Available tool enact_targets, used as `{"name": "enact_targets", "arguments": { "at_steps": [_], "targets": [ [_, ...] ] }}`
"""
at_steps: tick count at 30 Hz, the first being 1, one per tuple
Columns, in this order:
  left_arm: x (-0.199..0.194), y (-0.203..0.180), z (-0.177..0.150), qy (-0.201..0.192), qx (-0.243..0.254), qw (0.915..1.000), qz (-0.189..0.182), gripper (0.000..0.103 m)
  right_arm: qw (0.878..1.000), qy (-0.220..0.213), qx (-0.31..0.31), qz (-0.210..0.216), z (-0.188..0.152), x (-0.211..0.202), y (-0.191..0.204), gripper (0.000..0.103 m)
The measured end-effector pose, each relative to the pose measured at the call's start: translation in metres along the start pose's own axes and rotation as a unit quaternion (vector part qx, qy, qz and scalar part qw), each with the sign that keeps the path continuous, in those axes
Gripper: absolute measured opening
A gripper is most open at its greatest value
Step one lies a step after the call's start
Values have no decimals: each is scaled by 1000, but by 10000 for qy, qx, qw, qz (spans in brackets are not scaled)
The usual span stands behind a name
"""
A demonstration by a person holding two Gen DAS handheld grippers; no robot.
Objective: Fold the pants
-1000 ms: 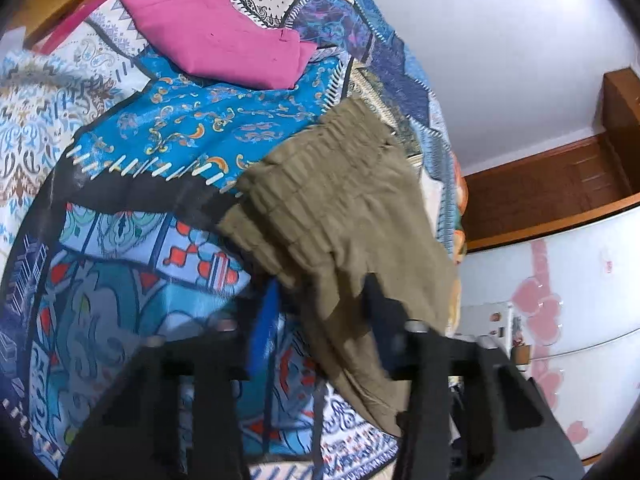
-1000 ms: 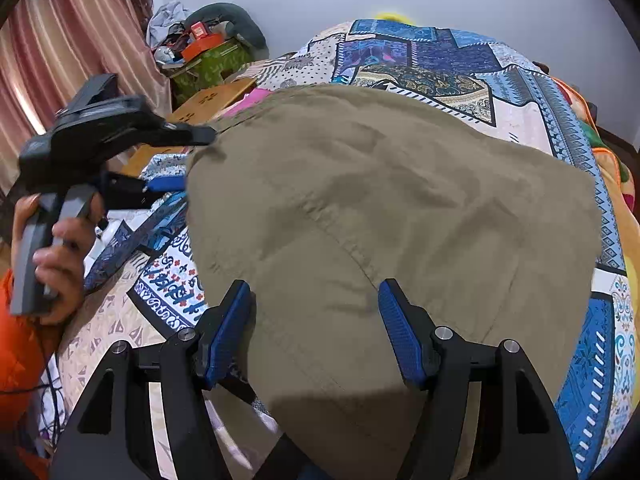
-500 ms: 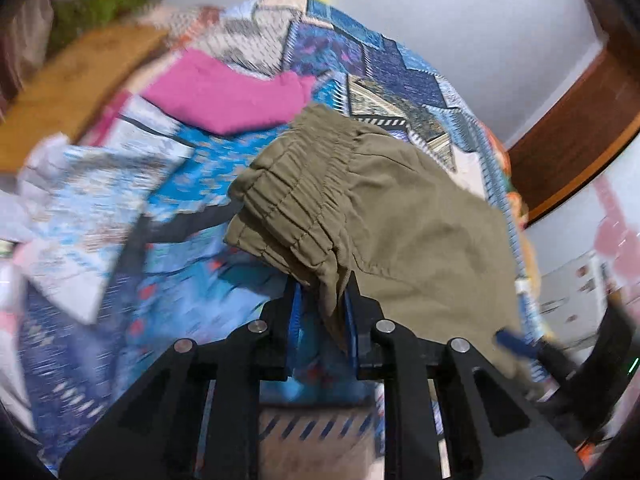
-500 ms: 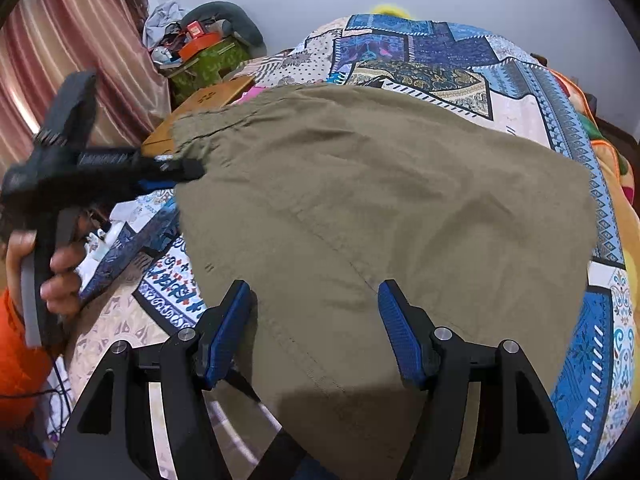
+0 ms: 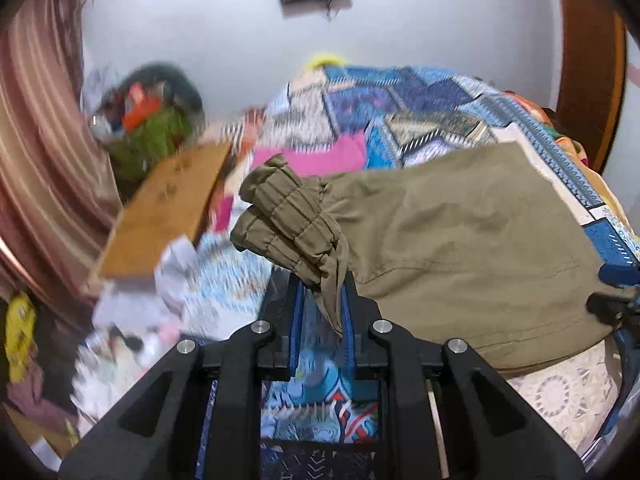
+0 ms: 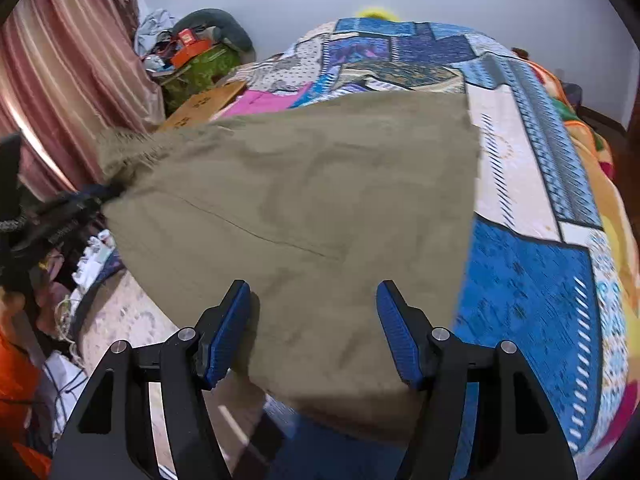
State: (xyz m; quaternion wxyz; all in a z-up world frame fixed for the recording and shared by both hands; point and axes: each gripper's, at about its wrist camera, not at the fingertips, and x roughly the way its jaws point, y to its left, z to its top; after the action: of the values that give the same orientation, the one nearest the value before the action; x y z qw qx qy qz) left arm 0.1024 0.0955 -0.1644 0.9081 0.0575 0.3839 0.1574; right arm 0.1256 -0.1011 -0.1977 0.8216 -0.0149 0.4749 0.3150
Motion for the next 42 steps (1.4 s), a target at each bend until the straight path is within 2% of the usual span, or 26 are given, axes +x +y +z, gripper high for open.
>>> {"name": "enact_targets", "arguments": {
  "at_steps": [2, 4, 9, 12, 15, 22, 30, 31, 34, 35, 38, 42],
  "targets": [
    [-13, -10, 10, -277, 222, 9994, 49, 17, 10000, 15, 75, -47, -5, 1, -6, 61],
    [-28, -19, 24, -537, 386, 9978, -80, 16, 9999, -7, 168, 34, -7, 1, -10, 61],
    [-61, -47, 60, -992, 657, 9880, -989, 15, 9999, -67, 146, 2, -8, 4, -9, 64],
    [-68, -70, 77, -996, 803, 9785, -1616, 14, 9997, -118, 197, 63, -9, 5, -11, 65],
    [-66, -92, 86, -864, 966, 9694, -2087, 14, 9995, -155, 251, 78, -9, 5, -12, 65],
    [-35, -130, 76, -33, 1164, 9534, -2784, 14, 9972, -389, 636, 69, -12, -20, -30, 64],
    [-26, -176, 38, 646, 1524, 9353, -3127, 14, 9923, -569, 1033, -366, -27, -59, -67, 64],
    [-24, -179, 34, 762, 1564, 9331, -3148, 15, 9919, -576, 1056, -409, -30, -62, -70, 64],
    [-18, -185, 30, 1206, 1594, 9231, -3285, 35, 9906, -613, 1128, -475, -35, -70, -74, 64],
    [-18, -183, 30, 1235, 1552, 9224, -3314, 45, 9902, -627, 1144, -489, -37, -72, -74, 64],
    [-29, -173, 36, 903, 1487, 9299, -3241, 53, 9897, -673, 1151, -523, -38, -77, -74, 64],
    [-37, -147, 56, 415, 1274, 9450, -2982, 73, 9897, -736, 1126, -497, -35, -82, -67, 64]
  ]
}}
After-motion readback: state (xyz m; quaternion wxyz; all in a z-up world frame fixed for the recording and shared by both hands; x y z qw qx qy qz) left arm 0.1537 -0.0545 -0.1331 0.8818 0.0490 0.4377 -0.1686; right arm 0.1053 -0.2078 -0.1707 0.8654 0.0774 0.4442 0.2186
